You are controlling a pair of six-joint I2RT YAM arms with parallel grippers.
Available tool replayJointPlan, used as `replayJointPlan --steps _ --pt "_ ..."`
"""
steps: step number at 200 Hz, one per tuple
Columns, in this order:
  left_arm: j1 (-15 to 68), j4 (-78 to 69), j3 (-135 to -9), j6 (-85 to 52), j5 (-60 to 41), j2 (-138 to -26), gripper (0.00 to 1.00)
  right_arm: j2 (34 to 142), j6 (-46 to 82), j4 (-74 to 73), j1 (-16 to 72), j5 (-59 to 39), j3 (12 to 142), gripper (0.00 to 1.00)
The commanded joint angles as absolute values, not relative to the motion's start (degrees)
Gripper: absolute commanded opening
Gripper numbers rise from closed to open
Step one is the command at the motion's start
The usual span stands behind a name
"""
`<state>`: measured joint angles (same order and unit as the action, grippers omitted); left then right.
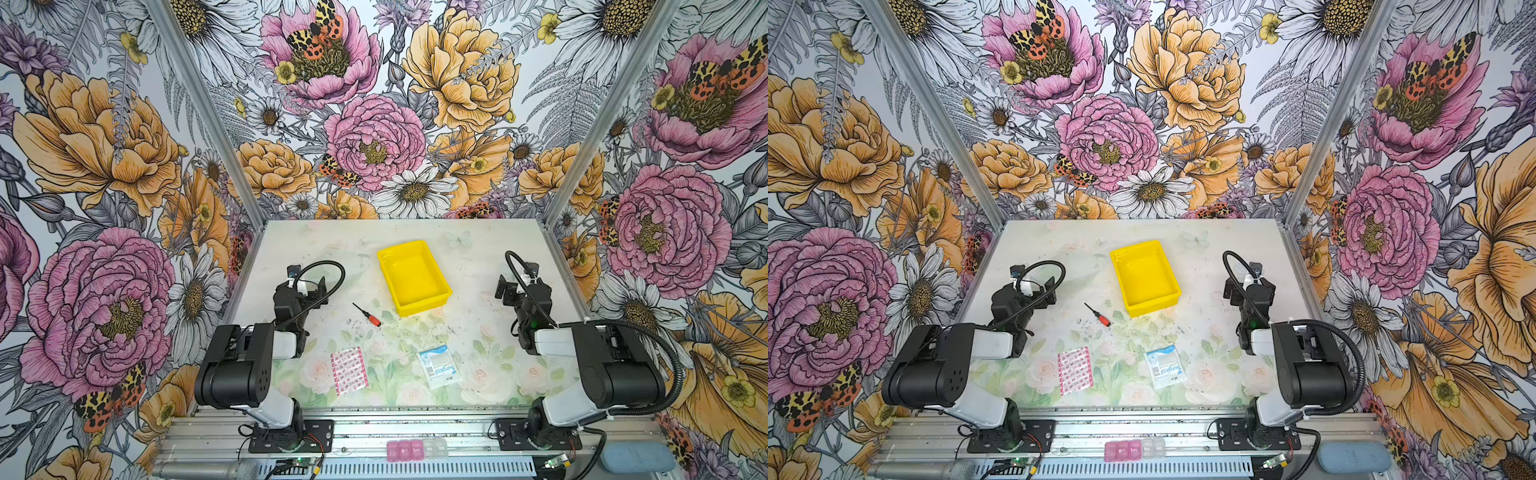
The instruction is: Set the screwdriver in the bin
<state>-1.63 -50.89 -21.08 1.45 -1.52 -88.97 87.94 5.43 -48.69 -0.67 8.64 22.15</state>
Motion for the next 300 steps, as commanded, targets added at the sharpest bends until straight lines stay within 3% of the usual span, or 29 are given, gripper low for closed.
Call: replayJointPlan --steps 1,192,237,272,300 --pt "-1.9 -52.8 -22.0 1.1 -1.9 -88.7 0.99 87.9 4.9 -49.4 -0.5 7.9 22.6 1.00" --pt "-2.3 -52.9 -22.0 0.6 -2.2 -88.7 0.99 88.0 5.0 -49.4 -0.6 8.0 22.6 0.99" --pt "-2.1 -51.1 -21.2 -0.5 1.8 -85.1 0.99 87.8 4.8 -49.7 -0.4 8.4 22.4 0.99" --pt "-2.3 -38.5 -25.5 -1.5 1.8 -79.8 0.99 83.2 5.4 -40.8 -0.1 11.0 25.2 0.99" --pt "-1.4 -27.3 -26.9 -4.0 1.9 -71.2 0.99 77.9 8.3 -23.2 0.6 14.4 31.0 1.00"
